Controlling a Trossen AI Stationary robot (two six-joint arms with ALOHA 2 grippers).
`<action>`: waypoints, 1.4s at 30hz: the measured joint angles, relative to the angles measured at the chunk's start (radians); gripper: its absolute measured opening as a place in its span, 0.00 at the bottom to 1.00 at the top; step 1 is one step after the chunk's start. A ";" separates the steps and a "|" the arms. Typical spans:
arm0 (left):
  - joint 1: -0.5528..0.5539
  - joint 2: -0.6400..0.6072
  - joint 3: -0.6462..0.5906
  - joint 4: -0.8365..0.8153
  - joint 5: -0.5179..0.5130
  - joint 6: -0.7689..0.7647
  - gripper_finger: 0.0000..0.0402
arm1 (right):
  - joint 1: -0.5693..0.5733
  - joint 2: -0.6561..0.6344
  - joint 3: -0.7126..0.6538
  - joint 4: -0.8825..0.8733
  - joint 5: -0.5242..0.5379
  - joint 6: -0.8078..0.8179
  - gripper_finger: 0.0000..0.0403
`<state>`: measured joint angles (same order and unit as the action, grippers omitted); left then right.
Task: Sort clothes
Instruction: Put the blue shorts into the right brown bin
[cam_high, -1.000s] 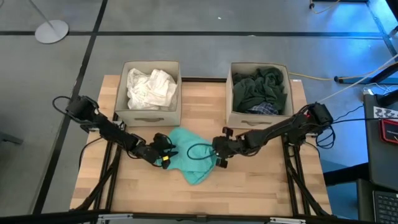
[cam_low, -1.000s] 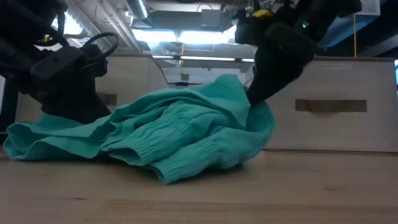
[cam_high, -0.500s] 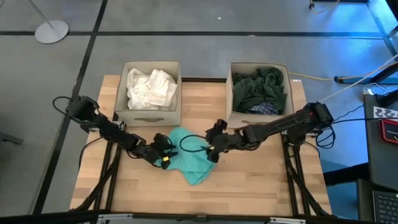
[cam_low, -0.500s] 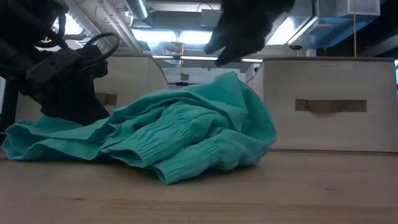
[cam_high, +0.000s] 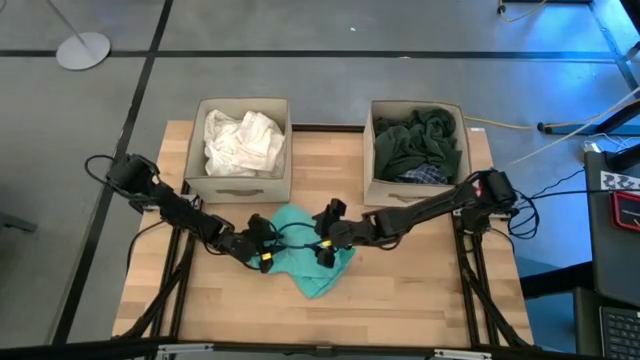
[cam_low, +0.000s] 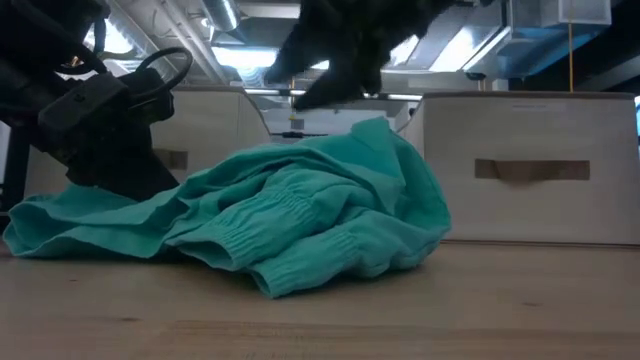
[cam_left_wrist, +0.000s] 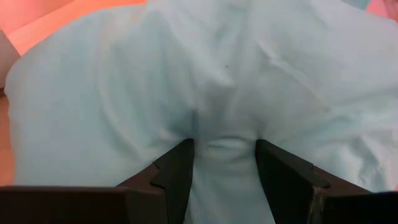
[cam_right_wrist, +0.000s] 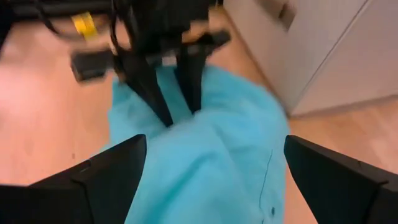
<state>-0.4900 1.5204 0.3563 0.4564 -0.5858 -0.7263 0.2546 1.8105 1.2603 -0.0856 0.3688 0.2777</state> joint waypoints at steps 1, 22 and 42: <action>0.000 0.000 0.000 0.000 0.000 0.000 0.41 | -0.005 0.012 -0.001 -0.006 -0.011 0.001 0.95; 0.000 0.000 0.000 0.000 -0.001 0.035 0.41 | -0.042 0.257 0.000 0.065 -0.222 0.215 0.95; -0.001 0.000 0.000 0.004 -0.006 0.031 0.41 | -0.052 0.366 0.008 0.033 -0.178 0.222 0.46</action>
<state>-0.4908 1.5204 0.3561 0.4606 -0.5915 -0.6956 0.2024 2.1765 1.2686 -0.0526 0.1908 0.5002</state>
